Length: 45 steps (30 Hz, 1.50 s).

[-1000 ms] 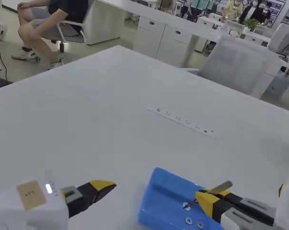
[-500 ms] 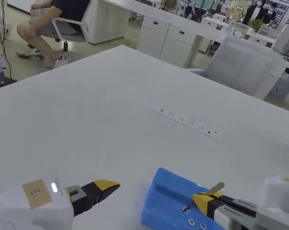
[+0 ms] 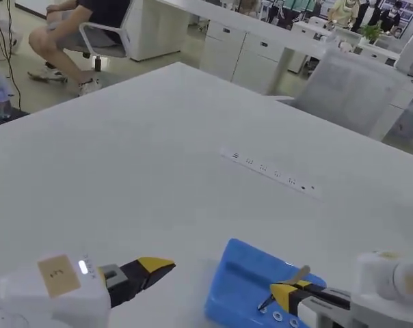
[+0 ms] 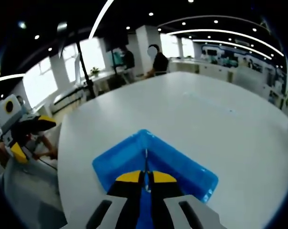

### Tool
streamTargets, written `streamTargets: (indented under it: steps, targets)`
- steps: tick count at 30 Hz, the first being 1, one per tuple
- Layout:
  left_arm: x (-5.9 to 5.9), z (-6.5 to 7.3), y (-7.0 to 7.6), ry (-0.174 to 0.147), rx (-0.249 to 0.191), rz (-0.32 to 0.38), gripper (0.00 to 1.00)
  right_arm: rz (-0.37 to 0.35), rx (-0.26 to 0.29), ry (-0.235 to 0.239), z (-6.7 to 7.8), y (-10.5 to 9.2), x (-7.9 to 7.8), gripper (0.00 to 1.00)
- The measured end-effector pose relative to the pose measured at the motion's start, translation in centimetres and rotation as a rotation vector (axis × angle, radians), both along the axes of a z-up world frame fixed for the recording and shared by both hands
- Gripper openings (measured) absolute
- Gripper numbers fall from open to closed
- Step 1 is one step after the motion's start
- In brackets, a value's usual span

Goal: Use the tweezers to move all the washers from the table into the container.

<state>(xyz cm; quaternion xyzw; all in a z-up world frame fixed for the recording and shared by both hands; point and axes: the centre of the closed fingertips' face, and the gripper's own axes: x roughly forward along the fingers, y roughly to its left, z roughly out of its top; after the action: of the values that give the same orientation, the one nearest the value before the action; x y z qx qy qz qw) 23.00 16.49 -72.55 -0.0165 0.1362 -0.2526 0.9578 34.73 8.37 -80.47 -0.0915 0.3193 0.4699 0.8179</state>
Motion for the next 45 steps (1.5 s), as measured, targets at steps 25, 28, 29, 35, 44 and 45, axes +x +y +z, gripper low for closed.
streamTargets:
  steps: [25, 28, 29, 35, 44, 45]
  targets:
    - [-0.1, -0.5, -0.4, 0.023, 0.018, -0.025, 0.50, 0.043, 0.077, -0.067, 4.4, -0.4, -2.3, 0.03]
    - [-0.2, -0.6, -0.5, 0.025, 0.022, -0.031, 0.49, 0.057, 0.071, -0.075, 4.8, -0.6, -3.1, 0.03]
    - [-0.2, -0.7, -0.5, 0.028, 0.023, -0.034, 0.49, 0.058, 0.073, -0.076, 4.9, -0.7, -3.3, 0.03]
    - [-0.3, -0.9, -0.6, 0.033, 0.032, -0.044, 0.48, 0.081, 0.069, -0.066, 4.7, -0.8, -5.5, 0.03]
    - [-0.3, -0.9, -0.6, 0.034, 0.033, -0.042, 0.47, 0.092, 0.080, -0.041, 4.3, -0.4, -6.5, 0.03]
    - [-0.3, -0.9, -0.5, 0.034, 0.034, -0.040, 0.47, 0.095, 0.079, -0.038, 4.2, -0.4, -6.6, 0.03]
